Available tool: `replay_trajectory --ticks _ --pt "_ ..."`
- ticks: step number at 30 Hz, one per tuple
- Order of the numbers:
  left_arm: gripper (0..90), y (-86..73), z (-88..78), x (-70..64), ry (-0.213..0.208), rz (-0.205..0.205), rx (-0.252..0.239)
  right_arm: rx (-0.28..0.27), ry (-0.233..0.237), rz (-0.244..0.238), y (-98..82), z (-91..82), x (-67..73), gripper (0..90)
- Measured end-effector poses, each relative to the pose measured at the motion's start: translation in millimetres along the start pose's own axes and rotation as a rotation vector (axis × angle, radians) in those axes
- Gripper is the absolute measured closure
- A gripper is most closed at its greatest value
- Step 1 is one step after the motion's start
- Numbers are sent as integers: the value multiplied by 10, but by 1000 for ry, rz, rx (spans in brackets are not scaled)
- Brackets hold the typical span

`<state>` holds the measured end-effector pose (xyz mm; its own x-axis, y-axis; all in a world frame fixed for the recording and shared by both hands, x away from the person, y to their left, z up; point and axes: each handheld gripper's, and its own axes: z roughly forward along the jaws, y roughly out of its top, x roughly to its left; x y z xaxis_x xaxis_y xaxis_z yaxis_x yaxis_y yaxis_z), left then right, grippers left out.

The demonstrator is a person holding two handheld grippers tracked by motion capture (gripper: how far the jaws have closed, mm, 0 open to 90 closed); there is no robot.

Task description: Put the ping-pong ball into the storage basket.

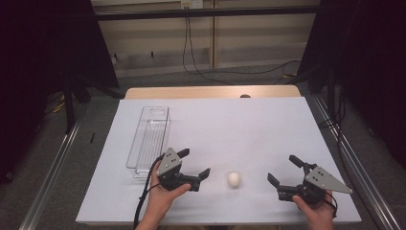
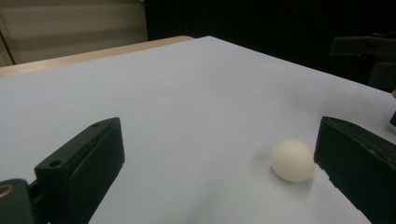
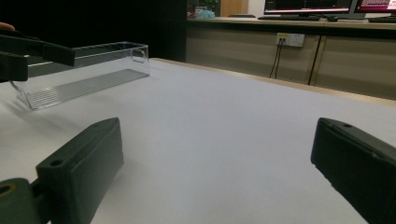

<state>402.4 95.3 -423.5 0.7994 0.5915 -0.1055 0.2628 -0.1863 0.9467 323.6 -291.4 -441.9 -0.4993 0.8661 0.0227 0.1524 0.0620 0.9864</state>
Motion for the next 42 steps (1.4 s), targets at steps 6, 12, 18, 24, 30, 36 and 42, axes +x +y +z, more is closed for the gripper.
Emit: replay_trajectory --ticks 6,12,18,24,30,36,42 --pt "21 -3 25 3 -1 6 11 -3 3 8 0 8 11 20" --pt "22 -6 62 6 1 5 19 -3 5 6 2 4 1 19" --pt "22 -2 93 -11 -3 1 21 -2 7 7 3 -1 0 19" --pt "22 2 141 -45 -20 -15 25 -4 7 10 3 7 4 20" --pt "22 -1 173 -35 -19 -6 43 -4 7 10 4 6 2 19" --pt "22 -6 219 -59 -28 -9 45 0 7 9 0 13 3 20" --pt "21 2 235 -82 -39 -10 47 -1 6 10 -1 22 6 20"
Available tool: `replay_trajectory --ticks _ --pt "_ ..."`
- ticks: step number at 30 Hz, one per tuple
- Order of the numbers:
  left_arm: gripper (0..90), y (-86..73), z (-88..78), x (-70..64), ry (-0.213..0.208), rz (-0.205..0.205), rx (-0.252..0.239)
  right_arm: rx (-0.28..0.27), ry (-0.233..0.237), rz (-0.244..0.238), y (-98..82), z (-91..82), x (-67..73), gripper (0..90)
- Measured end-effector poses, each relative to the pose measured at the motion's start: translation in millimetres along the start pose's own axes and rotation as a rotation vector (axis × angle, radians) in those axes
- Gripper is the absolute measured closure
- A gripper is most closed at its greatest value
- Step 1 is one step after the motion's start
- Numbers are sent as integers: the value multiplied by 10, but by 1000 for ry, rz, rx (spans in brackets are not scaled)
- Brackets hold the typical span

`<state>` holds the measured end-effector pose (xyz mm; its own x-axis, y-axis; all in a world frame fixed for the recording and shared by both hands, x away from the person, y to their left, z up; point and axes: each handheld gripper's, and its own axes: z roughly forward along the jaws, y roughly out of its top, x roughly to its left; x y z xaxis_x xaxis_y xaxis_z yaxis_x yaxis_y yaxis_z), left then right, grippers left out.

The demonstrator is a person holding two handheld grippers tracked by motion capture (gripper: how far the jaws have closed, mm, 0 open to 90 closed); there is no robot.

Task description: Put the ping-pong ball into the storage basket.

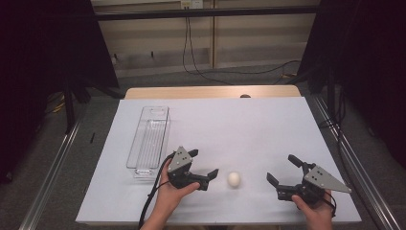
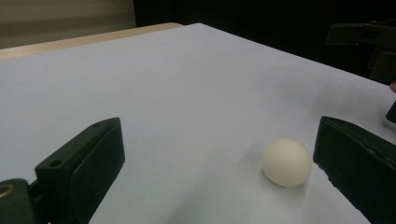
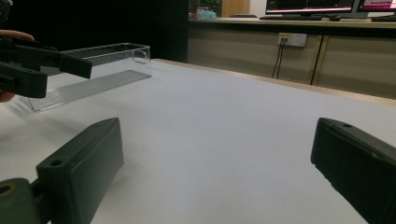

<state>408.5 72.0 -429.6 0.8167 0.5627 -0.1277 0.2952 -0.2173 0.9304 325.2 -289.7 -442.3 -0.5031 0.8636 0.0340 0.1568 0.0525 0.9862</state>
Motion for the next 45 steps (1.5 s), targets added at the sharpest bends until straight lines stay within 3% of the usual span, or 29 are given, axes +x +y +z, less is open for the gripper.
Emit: replay_trajectory --ticks 28,35,36,39,41,45 --pt "22 9 104 -42 -17 13 35 2 6 1 -1 5 3 19" --pt "21 9 113 -50 -19 14 35 3 7 2 0 6 5 19" --pt "21 2 129 -47 -44 8 17 3 7 3 -1 7 3 19" --pt "21 10 124 -58 -20 16 40 -2 6 4 -1 10 1 19" --pt "22 1 139 -57 -38 9 26 -1 3 2 0 9 2 19" --pt "22 4 139 -62 -37 7 21 2 7 1 2 9 4 19"
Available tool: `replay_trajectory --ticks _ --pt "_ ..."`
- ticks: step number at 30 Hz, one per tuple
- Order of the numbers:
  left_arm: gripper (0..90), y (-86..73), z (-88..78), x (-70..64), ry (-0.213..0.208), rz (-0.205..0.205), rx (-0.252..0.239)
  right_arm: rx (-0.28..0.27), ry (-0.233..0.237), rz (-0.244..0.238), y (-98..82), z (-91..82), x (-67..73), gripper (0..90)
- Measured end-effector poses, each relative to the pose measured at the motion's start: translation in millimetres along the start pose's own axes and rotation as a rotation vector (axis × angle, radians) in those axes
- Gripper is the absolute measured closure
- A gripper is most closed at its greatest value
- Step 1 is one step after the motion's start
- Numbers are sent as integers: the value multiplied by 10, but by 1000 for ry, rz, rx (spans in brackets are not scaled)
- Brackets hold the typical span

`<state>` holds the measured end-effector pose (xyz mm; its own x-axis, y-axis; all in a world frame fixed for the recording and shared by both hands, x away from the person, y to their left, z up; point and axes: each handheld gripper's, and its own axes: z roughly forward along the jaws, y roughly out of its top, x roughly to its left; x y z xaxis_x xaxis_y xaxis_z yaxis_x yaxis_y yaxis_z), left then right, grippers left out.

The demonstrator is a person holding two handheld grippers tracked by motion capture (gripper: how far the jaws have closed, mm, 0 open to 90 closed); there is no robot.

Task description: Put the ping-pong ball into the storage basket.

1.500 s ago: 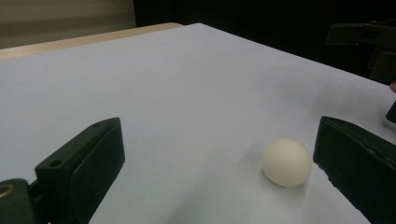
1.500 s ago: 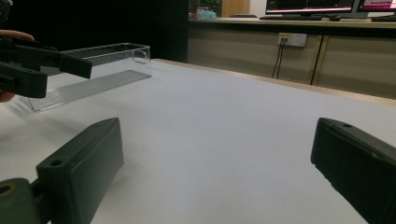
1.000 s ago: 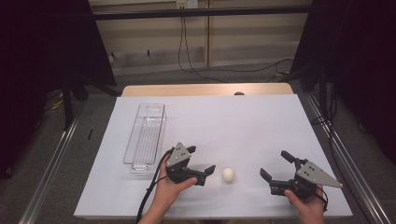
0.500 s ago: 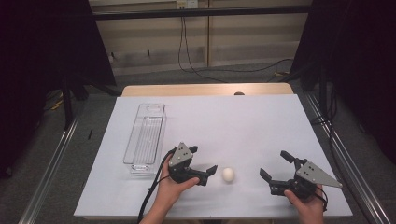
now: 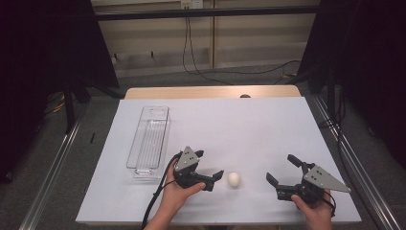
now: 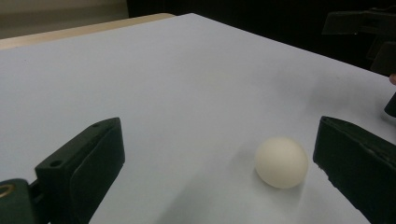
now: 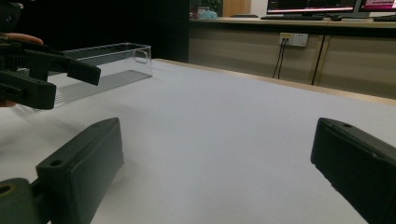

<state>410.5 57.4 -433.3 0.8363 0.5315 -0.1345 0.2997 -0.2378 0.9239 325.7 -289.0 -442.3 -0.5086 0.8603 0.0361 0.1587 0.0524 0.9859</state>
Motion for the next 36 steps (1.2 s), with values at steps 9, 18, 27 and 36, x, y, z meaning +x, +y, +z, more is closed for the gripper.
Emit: replay_trajectory --ticks 9,18,27,36 --pt "22 6 -4 -15 22 10 29 0 0 -2 -3 8 2 19" --pt "22 9 0 -21 24 18 44 -1 -1 1 3 9 9 19" --pt "22 6 29 -38 22 23 51 0 5 -6 4 14 6 19" --pt "22 10 64 -57 17 20 62 -7 -1 -3 7 8 -1 19"
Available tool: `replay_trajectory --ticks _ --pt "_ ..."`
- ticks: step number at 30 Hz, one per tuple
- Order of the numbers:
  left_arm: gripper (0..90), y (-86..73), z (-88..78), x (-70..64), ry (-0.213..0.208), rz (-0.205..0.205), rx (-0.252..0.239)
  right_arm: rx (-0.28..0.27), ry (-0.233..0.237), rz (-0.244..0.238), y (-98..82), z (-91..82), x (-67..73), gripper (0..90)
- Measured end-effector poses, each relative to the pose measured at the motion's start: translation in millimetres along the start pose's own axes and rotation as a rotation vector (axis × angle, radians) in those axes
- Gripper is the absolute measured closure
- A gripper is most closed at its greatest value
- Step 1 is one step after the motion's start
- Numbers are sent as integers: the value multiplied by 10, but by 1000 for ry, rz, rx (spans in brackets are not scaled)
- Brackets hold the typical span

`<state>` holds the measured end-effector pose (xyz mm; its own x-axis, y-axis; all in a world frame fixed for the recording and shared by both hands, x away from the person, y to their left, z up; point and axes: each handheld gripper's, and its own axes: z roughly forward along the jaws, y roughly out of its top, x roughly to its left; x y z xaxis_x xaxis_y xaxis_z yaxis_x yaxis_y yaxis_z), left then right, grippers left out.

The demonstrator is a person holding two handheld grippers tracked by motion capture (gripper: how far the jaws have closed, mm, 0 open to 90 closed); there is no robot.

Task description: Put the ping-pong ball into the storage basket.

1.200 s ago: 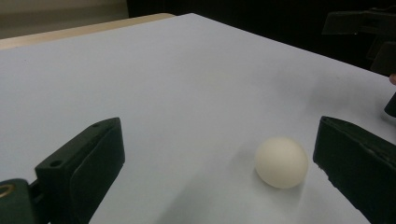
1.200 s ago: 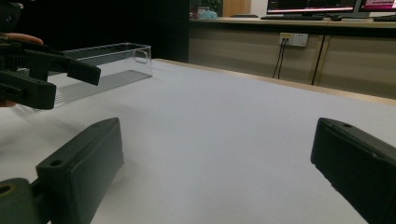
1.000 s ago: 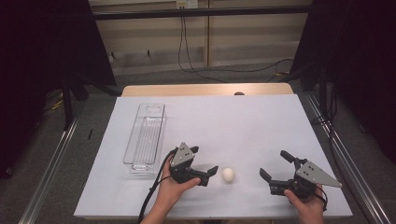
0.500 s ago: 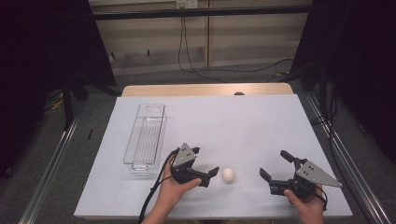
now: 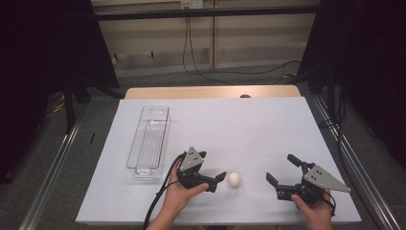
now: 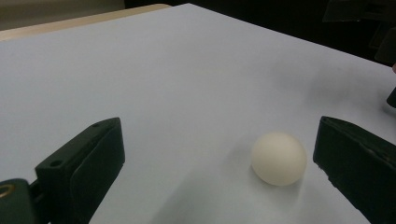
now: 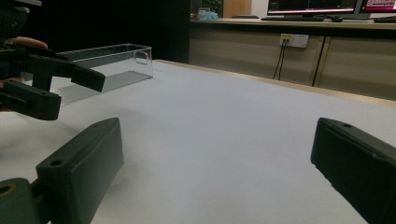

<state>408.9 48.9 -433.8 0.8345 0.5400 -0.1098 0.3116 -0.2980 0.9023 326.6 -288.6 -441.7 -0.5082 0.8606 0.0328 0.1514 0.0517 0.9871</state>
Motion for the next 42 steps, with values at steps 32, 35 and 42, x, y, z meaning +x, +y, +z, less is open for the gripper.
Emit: replay_trajectory --ticks 32,35,42 --pt "23 37 95 -61 -24 8 16 9 14 3 -7 6 3 20" --pt "23 47 107 -70 -22 15 19 6 7 1 -5 11 6 19" --pt "24 43 151 -93 -32 19 36 7 6 9 -9 7 2 20"
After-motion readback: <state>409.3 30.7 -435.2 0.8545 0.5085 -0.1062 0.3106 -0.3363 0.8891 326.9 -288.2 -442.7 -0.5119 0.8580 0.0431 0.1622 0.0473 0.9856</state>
